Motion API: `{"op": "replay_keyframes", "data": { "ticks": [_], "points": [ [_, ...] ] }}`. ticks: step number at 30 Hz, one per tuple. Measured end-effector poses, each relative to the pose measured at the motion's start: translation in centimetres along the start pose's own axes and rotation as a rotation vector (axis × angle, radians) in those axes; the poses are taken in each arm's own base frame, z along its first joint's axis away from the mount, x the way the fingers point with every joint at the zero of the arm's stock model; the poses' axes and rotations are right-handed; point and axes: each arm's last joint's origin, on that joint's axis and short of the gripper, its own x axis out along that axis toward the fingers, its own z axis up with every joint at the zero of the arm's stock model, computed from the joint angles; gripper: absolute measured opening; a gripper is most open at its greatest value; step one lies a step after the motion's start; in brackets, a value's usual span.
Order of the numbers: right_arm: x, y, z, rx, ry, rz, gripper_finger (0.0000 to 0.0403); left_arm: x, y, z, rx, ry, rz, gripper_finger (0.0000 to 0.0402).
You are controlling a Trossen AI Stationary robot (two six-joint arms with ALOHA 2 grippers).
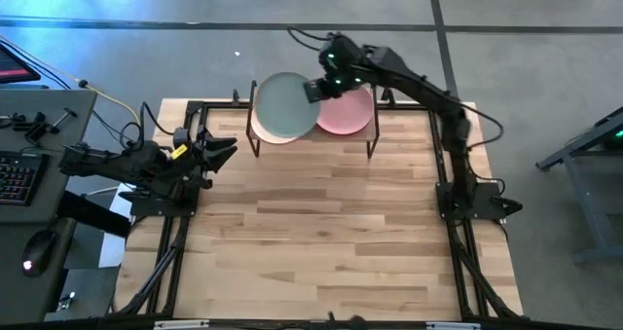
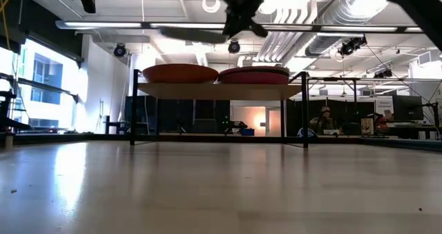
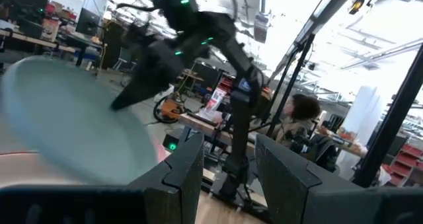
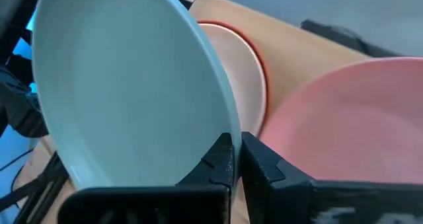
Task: Place and stack plates onto a shelf
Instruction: Stack the gray plate on top of the light orange plate on the shelf
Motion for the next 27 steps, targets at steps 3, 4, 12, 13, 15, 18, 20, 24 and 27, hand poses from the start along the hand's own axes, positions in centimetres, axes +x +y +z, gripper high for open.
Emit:
{"op": "replay_keyframes", "data": {
  "ticks": [3,4,12,13,15,18,20,24,27],
  "points": [
    [2.7,-0.7,0.7,0.058,0.021,0.045,0.0,0.0,0.0,0.0,-0.001,-0.001,0.0,0.0124],
    [3.4,-1.0,0.8,0.083,0.035,0.062,0.0,0.0,0.0,0.0,0.0,0.0,0.0,0.0124],
    [6.5,-2.5,-0.1,0.16,0.067,-0.01,0.0,0.0,0.0,0.0,0.001,0.003,0.001,0.0124],
    [6.5,-2.4,0.0,0.168,0.057,-0.005,0.0,0.0,0.0,0.0,0.002,0.004,0.001,0.0124],
    [6.5,-2.3,0.1,0.181,0.056,0.01,0.0,0.0,0.0,-0.1,0.003,0.005,0.002,0.0124],
    [6.5,-2.0,0.1,0.173,0.049,0.04,0.0,0.0,0.0,-0.1,0.003,0.007,0.001,0.0124],
    [6.5,-1.9,0.1,0.156,0.051,0.044,0.0,0.0,0.0,-0.1,0.005,0.01,0.002,0.0124],
    [6.5,-1.9,-0.1,0.149,0.069,0.046,0.0,0.0,0.0,-0.2,0.009,0.018,0.005,0.0124],
    [6.5,-1.8,-0.1,0.146,0.069,0.056,0.0005,0.0,0.0,-0.2,0.01,0.018,0.004,0.0124]
  ]
}}
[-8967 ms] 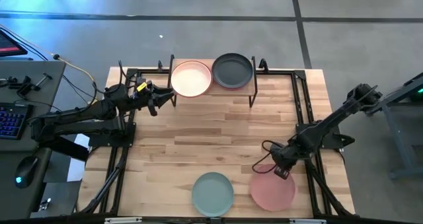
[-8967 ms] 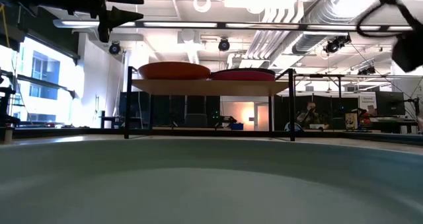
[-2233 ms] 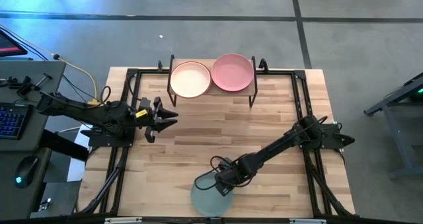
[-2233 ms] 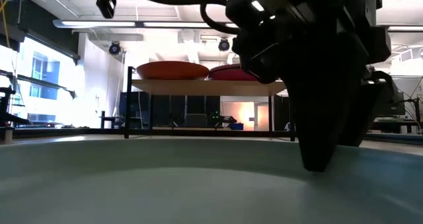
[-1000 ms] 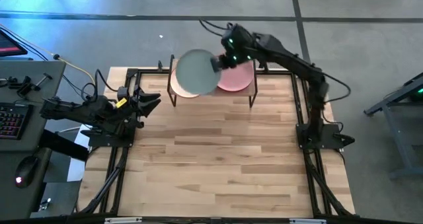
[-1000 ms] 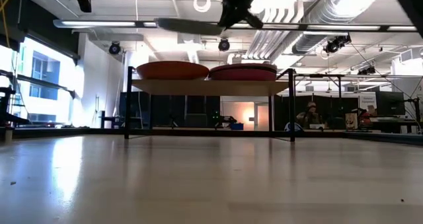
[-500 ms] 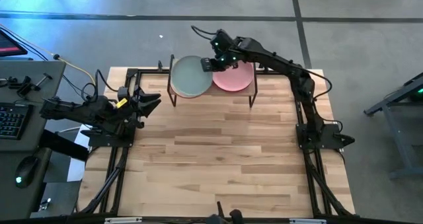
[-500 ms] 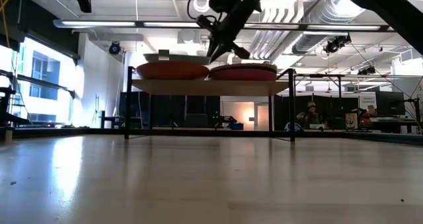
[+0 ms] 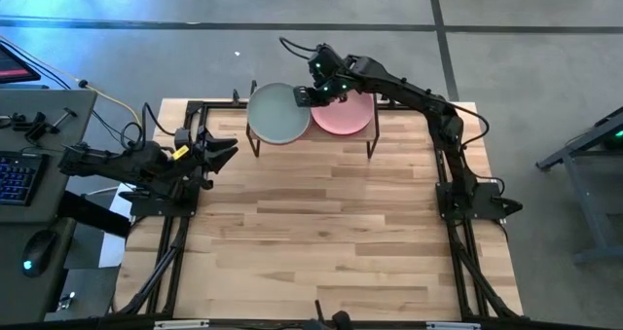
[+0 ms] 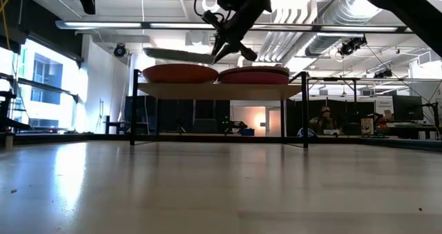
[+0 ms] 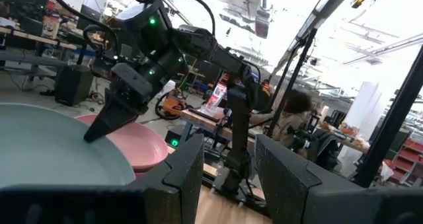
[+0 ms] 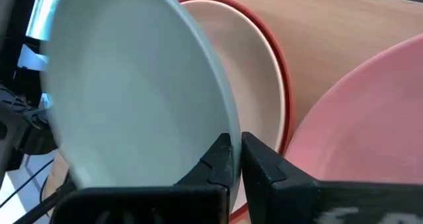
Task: Place and stack plates onto a shelf
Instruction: Stack the gray plate on top of the light orange plate on the shelf
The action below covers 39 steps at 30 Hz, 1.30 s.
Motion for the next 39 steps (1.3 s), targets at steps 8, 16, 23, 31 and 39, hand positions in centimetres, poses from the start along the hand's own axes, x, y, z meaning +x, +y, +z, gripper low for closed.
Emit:
{"op": "replay_keyframes", "data": {
  "ticks": [8,16,23,31,39],
  "points": [
    [0.1,0.2,-0.2,-0.055,-0.006,-0.007,0.0103,0.0,0.0,0.0,0.0,0.0,0.0,0.0124],
    [-0.3,0.4,-0.2,-0.108,0.017,0.033,0.0187,0.0,0.0,0.0,0.0,0.0,0.0,0.0124],
    [-4.7,0.1,-1.2,-0.264,0.043,-0.075,0.0209,0.0,0.0,0.0,0.01,0.001,0.0,0.0124],
    [-10.8,0.7,-10.9,-0.546,0.013,-0.284,0.0209,0.0,0.0,-0.1,0.035,0.011,0.003,0.0124],
    [-14.1,-3.4,-23.0,-0.353,-0.151,0.16,0.0209,0.0,0.1,-0.3,0.011,0.024,0.007,0.0124]
  ]
}}
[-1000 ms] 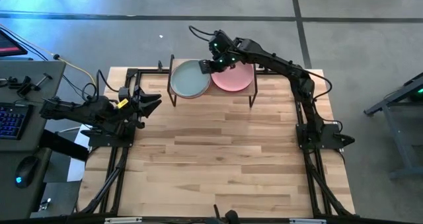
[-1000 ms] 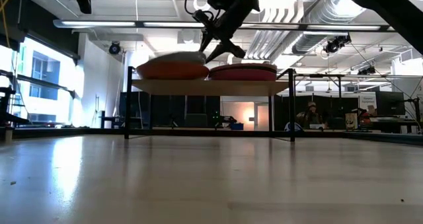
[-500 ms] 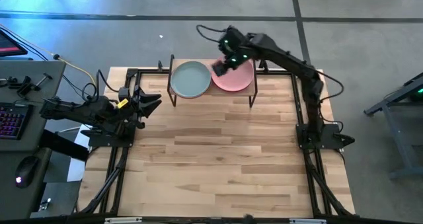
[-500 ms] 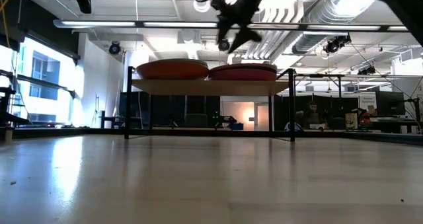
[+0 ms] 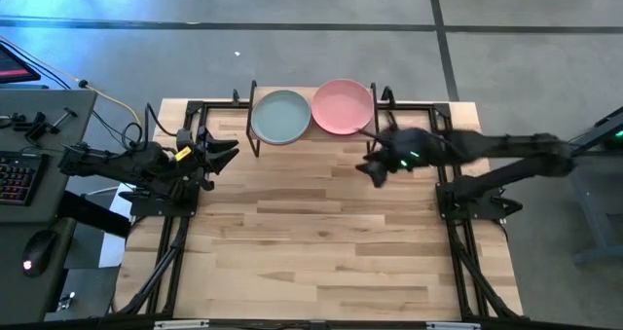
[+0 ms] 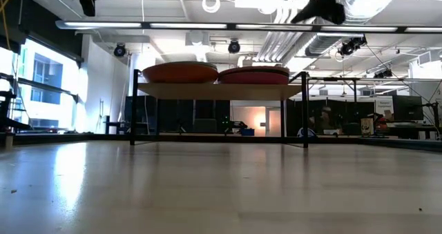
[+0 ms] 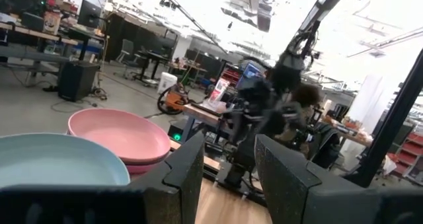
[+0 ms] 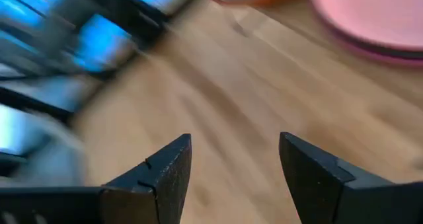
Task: Place and stack plates onto a shelf
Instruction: Stack the gray plate on top of the light orange plate on the shelf
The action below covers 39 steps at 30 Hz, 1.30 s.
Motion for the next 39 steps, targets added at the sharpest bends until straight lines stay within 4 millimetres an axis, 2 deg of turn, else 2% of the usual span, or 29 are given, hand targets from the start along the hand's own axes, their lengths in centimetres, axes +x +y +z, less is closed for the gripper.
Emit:
{"op": "replay_keyframes", "data": {
  "ticks": [3,6,10,14,17,20,23,26,29,34,39],
  "points": [
    [-1.2,0.6,-2.3,0.031,-0.172,0.199,0.0205,0.0,0.0,0.0,-0.009,-0.001,0.0,0.0124],
    [-1.8,1.2,-3.5,-0.015,-0.336,0.303,0.0184,0.0,0.0,0.0,-0.018,-0.001,-0.001,0.0123],
    [-1.9,1.4,-4.1,-0.102,-0.398,0.319,0.0123,0.5,-0.2,-0.5,-0.004,0.029,-0.006,0.0102],
    [-1.6,1.5,-4.0,-0.096,-0.394,0.309,0.0031,1.4,-0.8,-1.6,0.01,0.09,-0.036,0.0038],
    [-0.8,1.4,-3.3,-0.032,-0.431,0.231,0.0012,2.2,-1.3,-2.4,0.021,0.114,-0.029,0.0007],
    [1.8,1.7,-1.3,-0.016,-0.433,0.142,0.0004,3.2,-1.8,-3.1,0.045,0.123,0.012,0.0003],
    [4.9,2.1,1.8,-0.04,-0.432,0.037,0.0005,3.8,-2.5,-1.6,0.046,0.052,-0.007,0.0001],
    [8.3,0.9,4.8,-0.033,-0.428,-0.094,0.0001,3.9,-3.2,0.5,0.077,-0.004,-0.057,0.0001],
    [11.9,-1.1,7.1,0.032,-0.404,-0.163,0.0001,3.7,-3.5,1.7,0.108,-0.023,-0.069,0.0],
    [16.4,-2.6,9.1,0.028,-0.347,-0.191,0.0,3.4,-3.4,2.3,0.11,-0.036,-0.069,0.0],
    [18.0,-2.5,10.2,-0.016,-0.332,-0.23,0.0,3.2,-3.3,2.1,0.1,-0.008,-0.067,0.0]
  ]
}}
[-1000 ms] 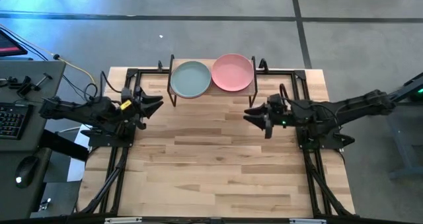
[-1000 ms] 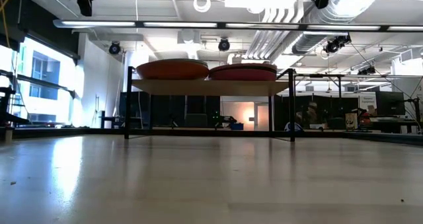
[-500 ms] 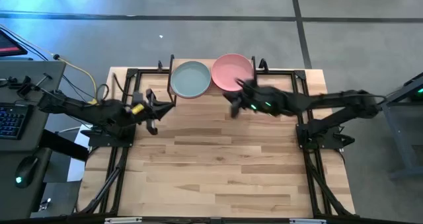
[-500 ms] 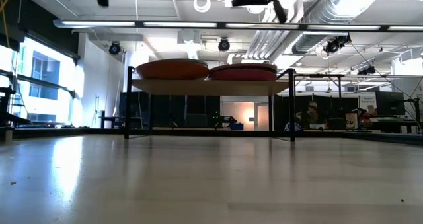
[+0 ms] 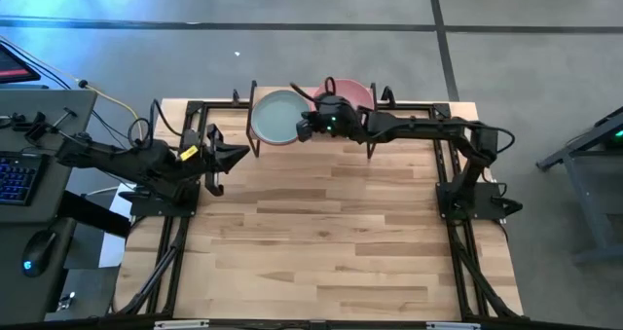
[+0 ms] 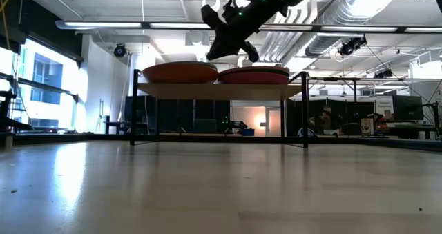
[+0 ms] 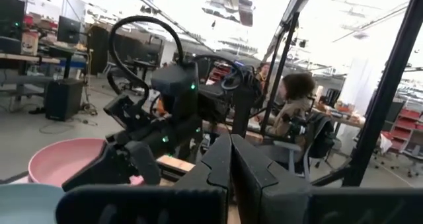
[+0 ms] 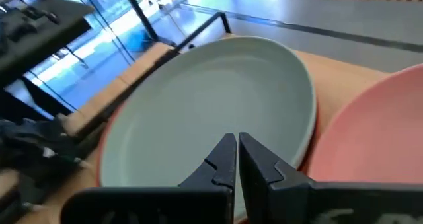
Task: Place and stack plates onto a shelf
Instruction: Stack the gray plate on top of the light orange plate on the shelf
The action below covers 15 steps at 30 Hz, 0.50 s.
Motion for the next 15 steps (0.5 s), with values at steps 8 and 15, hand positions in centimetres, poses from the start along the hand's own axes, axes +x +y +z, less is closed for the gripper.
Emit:
{"op": "replay_keyframes", "data": {
  "ticks": [8,15],
  "points": [
    [-1.6,-0.5,0.4,-0.104,0.025,-0.134,0.0,0.0,-0.1,-0.3,0.01,0.03,-0.005,0.0],
    [-2.7,-0.3,0.5,-0.116,-0.011,-0.129,0.0,0.0,-0.1,-0.5,0.017,0.045,-0.002,0.0]
  ]
}}
